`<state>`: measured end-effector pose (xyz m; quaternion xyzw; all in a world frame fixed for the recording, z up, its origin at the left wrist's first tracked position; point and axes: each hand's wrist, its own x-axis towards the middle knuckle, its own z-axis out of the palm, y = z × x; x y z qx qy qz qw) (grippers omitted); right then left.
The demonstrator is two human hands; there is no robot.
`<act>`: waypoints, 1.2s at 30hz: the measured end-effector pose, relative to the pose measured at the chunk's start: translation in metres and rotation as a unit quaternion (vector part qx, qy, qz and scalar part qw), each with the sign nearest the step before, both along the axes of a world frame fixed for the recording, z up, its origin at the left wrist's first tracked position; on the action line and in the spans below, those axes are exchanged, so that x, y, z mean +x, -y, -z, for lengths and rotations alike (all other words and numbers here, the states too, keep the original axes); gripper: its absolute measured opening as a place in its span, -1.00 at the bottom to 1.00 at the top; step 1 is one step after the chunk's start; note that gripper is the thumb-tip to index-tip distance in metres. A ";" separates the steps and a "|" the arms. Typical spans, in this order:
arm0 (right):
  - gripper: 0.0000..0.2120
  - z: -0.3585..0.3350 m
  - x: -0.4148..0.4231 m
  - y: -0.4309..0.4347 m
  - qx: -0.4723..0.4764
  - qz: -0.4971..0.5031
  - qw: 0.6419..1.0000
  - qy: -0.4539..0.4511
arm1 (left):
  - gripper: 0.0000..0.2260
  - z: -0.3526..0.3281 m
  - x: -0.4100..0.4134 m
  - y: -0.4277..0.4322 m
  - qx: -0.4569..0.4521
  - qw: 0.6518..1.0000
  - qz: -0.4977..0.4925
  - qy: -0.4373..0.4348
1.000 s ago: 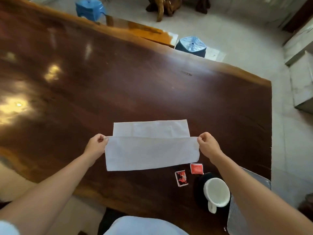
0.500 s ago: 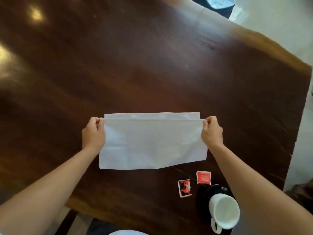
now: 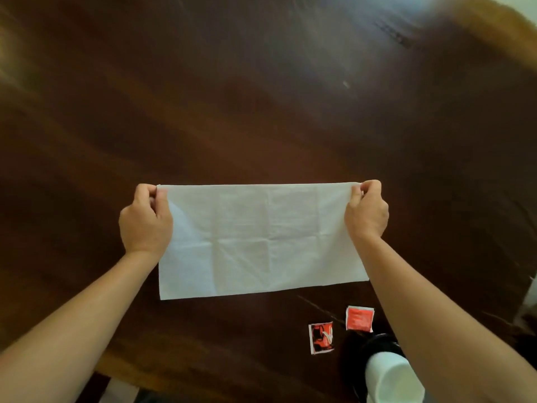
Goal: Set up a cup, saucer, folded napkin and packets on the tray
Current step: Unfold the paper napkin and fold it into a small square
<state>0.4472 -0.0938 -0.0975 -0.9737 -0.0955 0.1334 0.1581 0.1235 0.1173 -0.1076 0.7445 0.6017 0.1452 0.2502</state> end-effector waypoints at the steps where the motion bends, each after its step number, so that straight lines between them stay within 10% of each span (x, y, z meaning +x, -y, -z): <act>1: -0.89 0.001 0.000 -0.001 0.004 0.010 1.000 -0.002 | -0.76 0.000 0.001 0.000 0.001 1.000 -0.002 -0.002; 9: -0.72 -0.033 -0.005 -0.006 0.015 0.039 0.999 -0.011 | -0.74 -0.031 0.002 0.013 -0.030 0.997 -0.063 -0.016; 15: -0.39 -0.041 -0.128 -0.042 -0.024 -0.197 0.980 -0.003 | -0.47 -0.024 0.009 0.080 0.010 0.955 0.260 -0.144; 24: -0.43 -0.002 -0.208 -0.082 -0.053 -0.501 0.862 -0.052 | -0.23 0.014 0.000 0.102 0.068 0.908 0.340 -0.236; 36: -0.38 0.022 -0.047 0.069 -0.174 -0.330 0.926 0.060 | -0.33 0.023 0.000 0.100 0.095 0.926 0.311 -0.193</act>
